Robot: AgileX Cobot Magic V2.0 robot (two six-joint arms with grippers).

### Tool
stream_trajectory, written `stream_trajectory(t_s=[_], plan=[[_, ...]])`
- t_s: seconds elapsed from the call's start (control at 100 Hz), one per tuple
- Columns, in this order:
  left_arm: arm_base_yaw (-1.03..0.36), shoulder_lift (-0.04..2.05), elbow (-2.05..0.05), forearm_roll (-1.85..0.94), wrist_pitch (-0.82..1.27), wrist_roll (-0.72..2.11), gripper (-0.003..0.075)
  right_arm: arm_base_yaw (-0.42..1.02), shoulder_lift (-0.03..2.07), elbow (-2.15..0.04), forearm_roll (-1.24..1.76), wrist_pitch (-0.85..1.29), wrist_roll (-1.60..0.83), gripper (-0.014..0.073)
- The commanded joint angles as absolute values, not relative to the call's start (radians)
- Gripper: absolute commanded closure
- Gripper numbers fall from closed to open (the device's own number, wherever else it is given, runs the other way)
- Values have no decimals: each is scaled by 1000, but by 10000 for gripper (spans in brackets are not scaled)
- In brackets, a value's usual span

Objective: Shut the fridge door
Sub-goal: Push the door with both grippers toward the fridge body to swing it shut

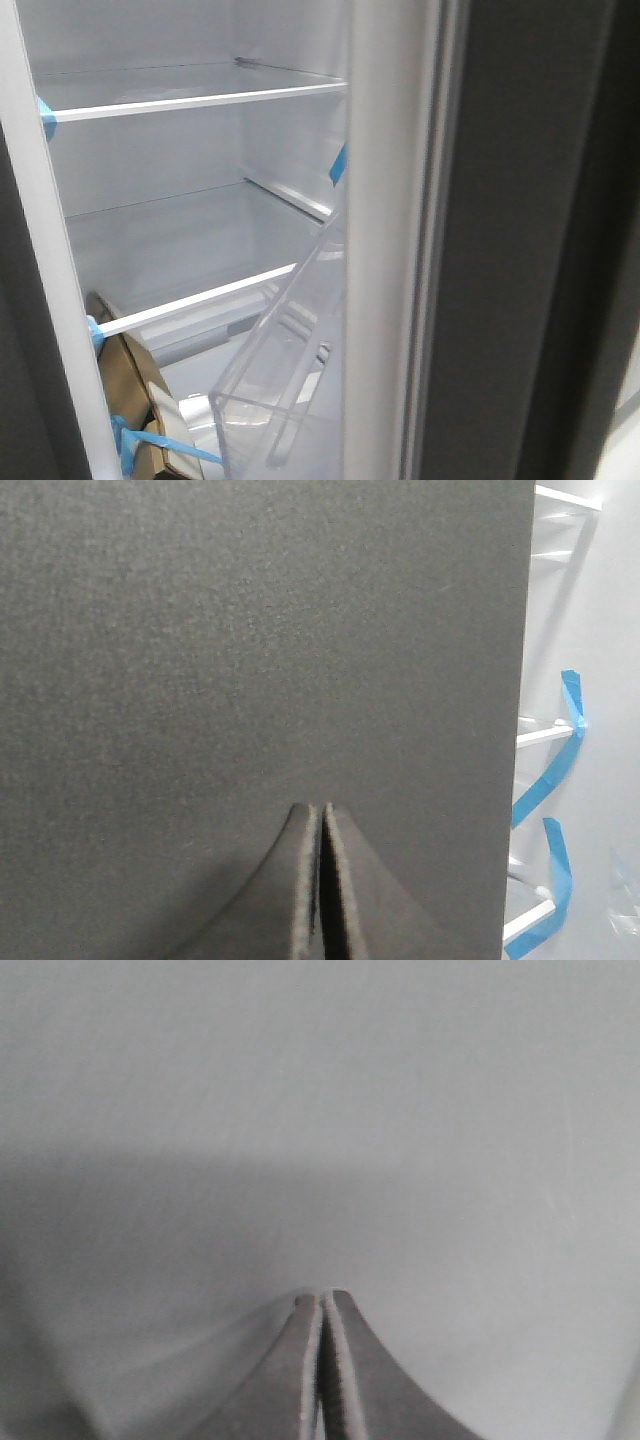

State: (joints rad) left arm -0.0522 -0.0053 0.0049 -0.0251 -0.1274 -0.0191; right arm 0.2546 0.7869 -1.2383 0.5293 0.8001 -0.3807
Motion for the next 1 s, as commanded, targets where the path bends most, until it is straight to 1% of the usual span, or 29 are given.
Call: stream_trajectory(t_s=[0.0,0.45,0.99], plan=[[-48,-16,40,-30,-200,-23,740,278,840,-1303,556,735,-400,638],[-48,-16,40,-30,-200,-23,740,390,1099,-1454,556,673,-431,638],[-48,-16,40,-30,-200,-23,740,401,1394,-1635,556,578,-477,638]])
